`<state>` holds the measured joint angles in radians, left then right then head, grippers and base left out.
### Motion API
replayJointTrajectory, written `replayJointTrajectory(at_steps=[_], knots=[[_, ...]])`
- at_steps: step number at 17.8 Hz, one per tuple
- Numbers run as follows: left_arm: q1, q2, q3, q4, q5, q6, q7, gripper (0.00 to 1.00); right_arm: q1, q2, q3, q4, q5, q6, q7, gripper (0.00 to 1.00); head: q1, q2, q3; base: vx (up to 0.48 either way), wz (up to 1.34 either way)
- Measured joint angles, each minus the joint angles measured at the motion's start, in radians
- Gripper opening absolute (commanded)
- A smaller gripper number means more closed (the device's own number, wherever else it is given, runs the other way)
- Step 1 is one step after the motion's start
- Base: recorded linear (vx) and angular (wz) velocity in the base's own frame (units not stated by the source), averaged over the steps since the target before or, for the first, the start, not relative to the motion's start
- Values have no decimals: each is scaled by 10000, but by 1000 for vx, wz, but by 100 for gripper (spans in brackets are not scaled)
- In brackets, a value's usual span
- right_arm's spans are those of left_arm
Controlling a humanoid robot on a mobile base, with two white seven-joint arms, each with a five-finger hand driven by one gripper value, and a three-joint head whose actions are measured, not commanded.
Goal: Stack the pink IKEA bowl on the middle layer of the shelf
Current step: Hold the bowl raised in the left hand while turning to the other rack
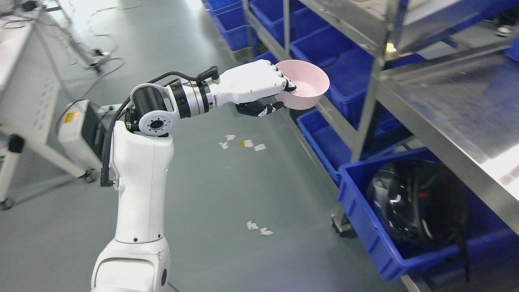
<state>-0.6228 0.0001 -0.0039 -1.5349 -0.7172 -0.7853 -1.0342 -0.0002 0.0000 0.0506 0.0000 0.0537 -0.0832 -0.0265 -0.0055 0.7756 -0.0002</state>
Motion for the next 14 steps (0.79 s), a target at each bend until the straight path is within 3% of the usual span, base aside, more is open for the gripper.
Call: replayJointTrajectory(at_steps=[5, 14], knots=[[82, -1, 15, -136, 87, -1, 5, 1, 2, 0, 0, 0, 0, 0, 0, 100, 0, 1, 0, 152, 814], [191, -2, 32, -304, 149, -5, 205, 1, 1, 0, 0, 0, 0, 0, 0, 100, 0, 3, 0, 250, 330]])
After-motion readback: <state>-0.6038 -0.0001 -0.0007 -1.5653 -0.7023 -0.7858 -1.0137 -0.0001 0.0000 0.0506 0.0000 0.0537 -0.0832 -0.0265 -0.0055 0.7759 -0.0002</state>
